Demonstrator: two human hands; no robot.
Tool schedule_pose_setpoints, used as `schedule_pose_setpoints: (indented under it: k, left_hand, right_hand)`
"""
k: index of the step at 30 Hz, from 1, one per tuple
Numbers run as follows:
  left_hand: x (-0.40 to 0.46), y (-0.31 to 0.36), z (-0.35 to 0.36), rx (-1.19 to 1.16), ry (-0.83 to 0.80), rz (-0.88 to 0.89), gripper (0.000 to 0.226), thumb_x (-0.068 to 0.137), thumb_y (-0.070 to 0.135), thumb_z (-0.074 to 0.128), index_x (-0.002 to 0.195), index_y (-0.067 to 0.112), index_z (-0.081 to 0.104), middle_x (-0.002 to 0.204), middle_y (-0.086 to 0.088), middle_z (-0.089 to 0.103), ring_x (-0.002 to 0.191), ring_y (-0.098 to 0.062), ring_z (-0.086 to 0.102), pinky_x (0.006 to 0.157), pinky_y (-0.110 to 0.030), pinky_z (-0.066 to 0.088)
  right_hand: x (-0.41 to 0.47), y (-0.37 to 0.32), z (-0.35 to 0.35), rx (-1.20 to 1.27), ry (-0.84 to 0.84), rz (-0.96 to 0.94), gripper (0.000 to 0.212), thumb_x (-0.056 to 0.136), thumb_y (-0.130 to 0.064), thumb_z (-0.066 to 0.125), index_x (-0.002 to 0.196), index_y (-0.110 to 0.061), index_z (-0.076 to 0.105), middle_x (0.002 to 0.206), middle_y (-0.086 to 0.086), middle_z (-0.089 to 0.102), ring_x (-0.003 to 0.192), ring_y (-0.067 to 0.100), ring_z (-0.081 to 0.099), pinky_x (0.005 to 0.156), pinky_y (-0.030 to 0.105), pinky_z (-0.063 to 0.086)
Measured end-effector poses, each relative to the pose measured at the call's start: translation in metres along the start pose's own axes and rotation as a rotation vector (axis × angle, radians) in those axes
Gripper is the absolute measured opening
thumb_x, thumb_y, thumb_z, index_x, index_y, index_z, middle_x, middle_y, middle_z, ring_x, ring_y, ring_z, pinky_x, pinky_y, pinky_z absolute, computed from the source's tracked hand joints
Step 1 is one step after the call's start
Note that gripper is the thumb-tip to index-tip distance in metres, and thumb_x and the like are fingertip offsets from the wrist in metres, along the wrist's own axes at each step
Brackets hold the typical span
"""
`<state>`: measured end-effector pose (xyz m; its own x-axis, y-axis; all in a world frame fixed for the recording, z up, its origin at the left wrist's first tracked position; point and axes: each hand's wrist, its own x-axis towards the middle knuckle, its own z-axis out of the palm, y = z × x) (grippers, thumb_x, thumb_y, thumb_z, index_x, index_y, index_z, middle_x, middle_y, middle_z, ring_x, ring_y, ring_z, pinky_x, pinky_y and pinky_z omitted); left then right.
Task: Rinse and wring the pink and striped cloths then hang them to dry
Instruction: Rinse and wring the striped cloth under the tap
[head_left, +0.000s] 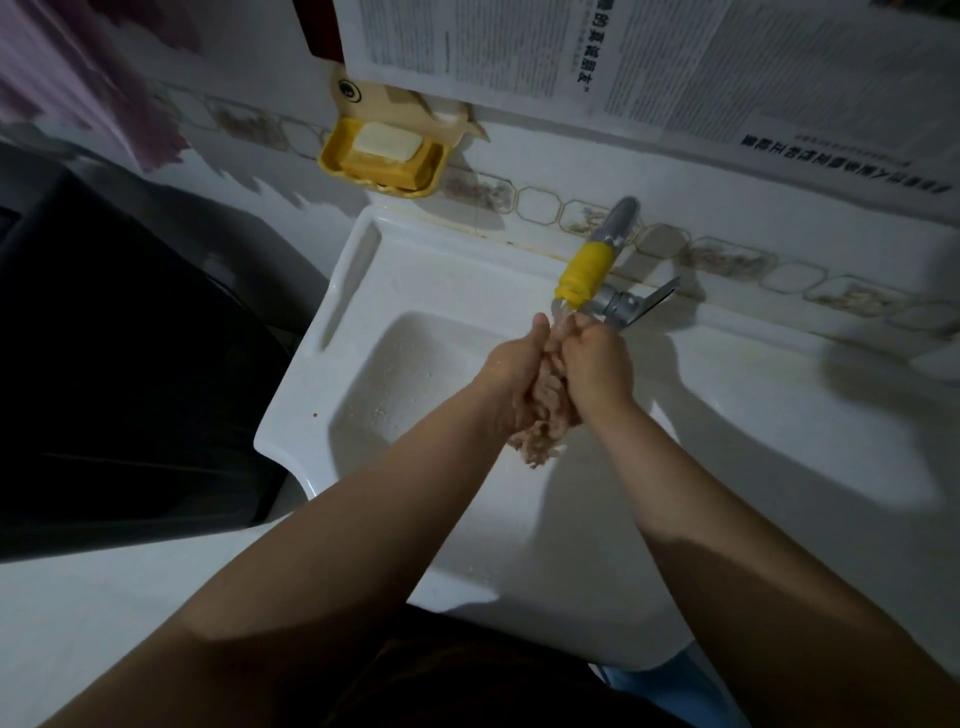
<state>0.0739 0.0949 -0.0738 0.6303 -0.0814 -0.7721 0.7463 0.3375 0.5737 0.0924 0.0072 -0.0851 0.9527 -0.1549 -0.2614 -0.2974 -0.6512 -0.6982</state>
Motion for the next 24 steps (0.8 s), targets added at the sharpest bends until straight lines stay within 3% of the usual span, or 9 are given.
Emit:
schedule_pose_setpoints:
  k: [3,5,6,9,12,14,17,21,24]
  left_hand:
    - [0.001,0.005,-0.012,0.085,-0.026,0.075,0.056,0.097,0.051,0.042,0.100,0.000,0.065,0.100,-0.020,0.068,0.094,-0.028,0.066,0.092,-0.039,0.052]
    - [0.003,0.011,-0.021,0.111,-0.097,0.061,0.057,0.097,0.053,0.039,0.104,0.002,0.063,0.101,-0.020,0.061,0.093,-0.029,0.060,0.087,-0.039,0.049]
    - [0.003,0.015,-0.026,0.163,-0.138,0.049,0.055,0.097,0.054,0.038,0.103,0.005,0.062,0.099,-0.019,0.056,0.089,-0.029,0.056,0.079,-0.037,0.048]
    - [0.002,0.032,-0.040,0.399,-0.177,0.074,0.053,0.098,0.052,0.038,0.093,0.006,0.064,0.084,-0.015,0.050,0.065,-0.023,0.046,0.056,-0.029,0.036]
    - [-0.003,0.049,-0.045,0.600,-0.139,0.174,0.047,0.098,0.046,0.044,0.097,0.006,0.069,0.084,-0.017,0.063,0.065,-0.026,0.054,0.056,-0.031,0.046]
    - [-0.004,0.055,-0.043,0.694,-0.097,0.228,0.040,0.098,0.043,0.045,0.094,0.010,0.068,0.087,-0.011,0.068,0.072,-0.023,0.062,0.066,-0.031,0.056]
    - [0.001,0.050,-0.043,0.759,-0.130,0.245,0.043,0.098,0.050,0.039,0.091,0.015,0.064,0.086,-0.001,0.066,0.076,-0.016,0.063,0.070,-0.029,0.055]
    - [0.010,0.022,-0.046,0.567,-0.249,0.223,0.044,0.097,0.054,0.040,0.091,0.015,0.060,0.074,0.000,0.057,0.067,-0.010,0.055,0.069,-0.024,0.043]
    - [0.015,0.009,-0.043,0.474,-0.203,0.238,0.041,0.094,0.049,0.050,0.089,0.010,0.058,0.071,-0.008,0.050,0.060,-0.015,0.047,0.060,-0.024,0.042]
  right_hand:
    - [0.015,0.008,-0.001,0.419,-0.192,0.123,0.025,0.084,-0.044,0.055,0.101,-0.026,0.050,0.096,0.005,0.058,0.081,0.013,0.055,0.086,0.036,0.047]
    - [0.012,0.011,-0.005,0.553,-0.297,0.095,0.022,0.097,-0.039,0.044,0.110,-0.022,0.050,0.095,-0.001,0.064,0.078,0.004,0.060,0.076,0.024,0.050]
    - [0.004,0.008,-0.011,0.590,-0.392,0.133,0.032,0.101,-0.042,0.034,0.106,-0.021,0.057,0.087,-0.004,0.070,0.076,0.004,0.065,0.071,0.021,0.051]
    - [-0.006,0.007,-0.021,0.368,-0.579,0.083,0.063,0.089,-0.069,0.029,0.096,-0.023,0.071,0.088,-0.002,0.073,0.088,0.012,0.068,0.081,0.028,0.051]
    - [-0.010,0.002,-0.028,0.172,-0.639,-0.054,0.033,0.091,-0.050,0.046,0.086,-0.023,0.064,0.080,-0.007,0.065,0.073,-0.001,0.064,0.064,0.014,0.046]
    - [-0.009,0.004,-0.031,0.211,-0.606,-0.083,0.021,0.095,-0.034,0.051,0.083,-0.022,0.062,0.078,-0.006,0.066,0.065,-0.005,0.065,0.061,0.011,0.047]
    - [-0.002,0.005,-0.029,0.308,-0.413,-0.061,0.029,0.093,-0.042,0.053,0.095,-0.016,0.067,0.089,0.002,0.071,0.085,0.014,0.069,0.079,0.028,0.052]
    - [0.010,0.002,-0.029,0.533,-0.243,0.065,0.019,0.087,-0.035,0.056,0.085,-0.019,0.068,0.074,-0.003,0.071,0.075,0.014,0.068,0.074,0.029,0.050]
    - [0.015,-0.004,-0.028,0.719,-0.132,0.209,0.033,0.087,-0.045,0.059,0.086,-0.015,0.070,0.082,0.006,0.074,0.077,0.021,0.071,0.076,0.035,0.055]
